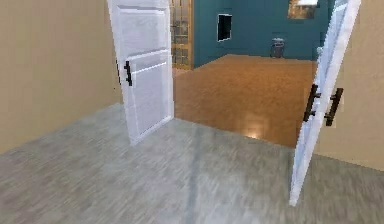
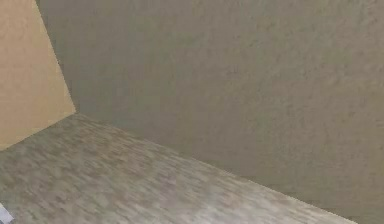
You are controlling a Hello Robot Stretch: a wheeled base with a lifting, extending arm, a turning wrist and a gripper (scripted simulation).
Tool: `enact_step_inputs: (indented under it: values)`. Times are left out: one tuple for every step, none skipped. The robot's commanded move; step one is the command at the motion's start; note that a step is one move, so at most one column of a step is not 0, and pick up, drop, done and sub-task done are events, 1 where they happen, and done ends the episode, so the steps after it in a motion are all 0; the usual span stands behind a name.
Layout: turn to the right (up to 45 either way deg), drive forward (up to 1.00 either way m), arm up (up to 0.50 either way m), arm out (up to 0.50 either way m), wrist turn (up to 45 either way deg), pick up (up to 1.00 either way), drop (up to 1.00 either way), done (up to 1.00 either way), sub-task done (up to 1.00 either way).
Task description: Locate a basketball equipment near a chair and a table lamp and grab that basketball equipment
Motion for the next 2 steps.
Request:
enact_step_inputs:
  values:
    - [6.0,0.0,0.0,0.0,0.0,0.0,0.0,0.0,0.0]
    - [0.0,1.0,0.0,0.0,0.0,0.0,0.0,0.0,0.0]
